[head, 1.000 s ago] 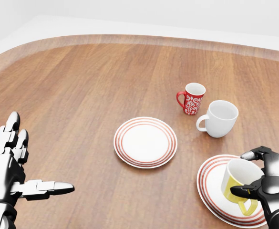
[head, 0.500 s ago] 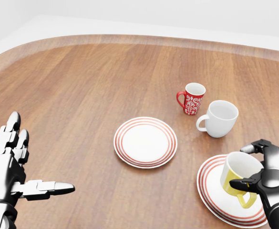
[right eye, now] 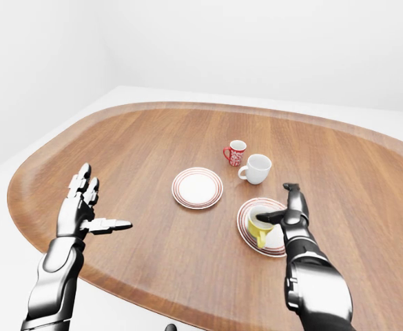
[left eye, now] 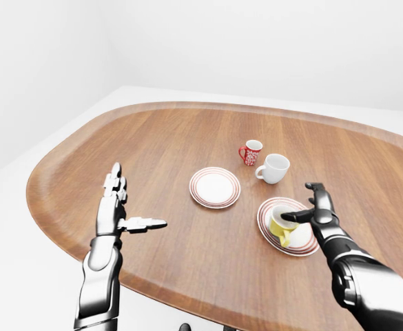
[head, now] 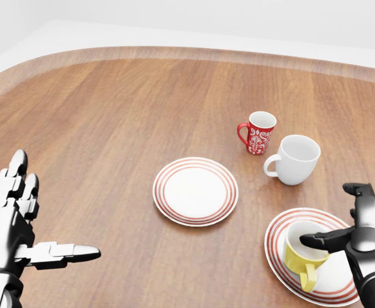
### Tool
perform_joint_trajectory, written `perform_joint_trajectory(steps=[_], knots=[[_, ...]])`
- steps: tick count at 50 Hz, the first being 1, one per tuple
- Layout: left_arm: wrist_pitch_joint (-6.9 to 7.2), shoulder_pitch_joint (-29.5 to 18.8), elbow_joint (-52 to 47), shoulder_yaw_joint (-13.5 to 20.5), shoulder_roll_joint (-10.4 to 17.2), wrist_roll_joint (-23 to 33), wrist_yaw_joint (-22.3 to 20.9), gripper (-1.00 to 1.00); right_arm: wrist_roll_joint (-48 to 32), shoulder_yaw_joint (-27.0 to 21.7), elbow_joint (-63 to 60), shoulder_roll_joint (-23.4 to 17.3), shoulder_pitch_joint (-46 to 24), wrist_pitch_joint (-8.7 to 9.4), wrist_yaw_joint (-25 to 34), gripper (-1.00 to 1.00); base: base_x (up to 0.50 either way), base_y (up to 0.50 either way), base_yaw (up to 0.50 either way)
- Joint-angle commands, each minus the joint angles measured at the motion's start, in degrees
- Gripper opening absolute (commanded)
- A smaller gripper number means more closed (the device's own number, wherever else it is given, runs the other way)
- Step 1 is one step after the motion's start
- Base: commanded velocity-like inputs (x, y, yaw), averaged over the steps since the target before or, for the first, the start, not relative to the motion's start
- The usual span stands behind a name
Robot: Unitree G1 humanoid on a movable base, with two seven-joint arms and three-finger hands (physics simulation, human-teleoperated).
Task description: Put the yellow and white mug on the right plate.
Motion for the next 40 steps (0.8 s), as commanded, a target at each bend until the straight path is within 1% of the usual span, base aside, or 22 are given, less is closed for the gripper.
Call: perform_joint_trajectory(steps=[1,18,31,40], knots=[[0.00,0.05,-0.26,0.06,0.00,-0.04,0.01,1.00,0.69,-0.25,-0.07,-0.09,-0.11,0.00,-0.56,1.00,0.00,0.00,0.00],[0.00,0.05,0.15,-0.20,-0.07,0.12,0.03,1.00,2.03,-0.24,-0.43,-0.45,-1.05,0.00,0.37,1.00,0.00,0.00,0.00],[0.00,0.14,0.19,-0.47,-0.23,0.32,-0.01,1.00,5.82,1.25,-2.88,-2.75,-5.73,0.00,3.33,1.00,0.00,0.00,0.00],[0.00,0.19,0.09,-0.46,-0.21,0.32,-0.07,1.00,8.17,2.18,-5.90,-3.91,-6.81,0.00,4.71,1.00,0.00,0.00,0.00]])
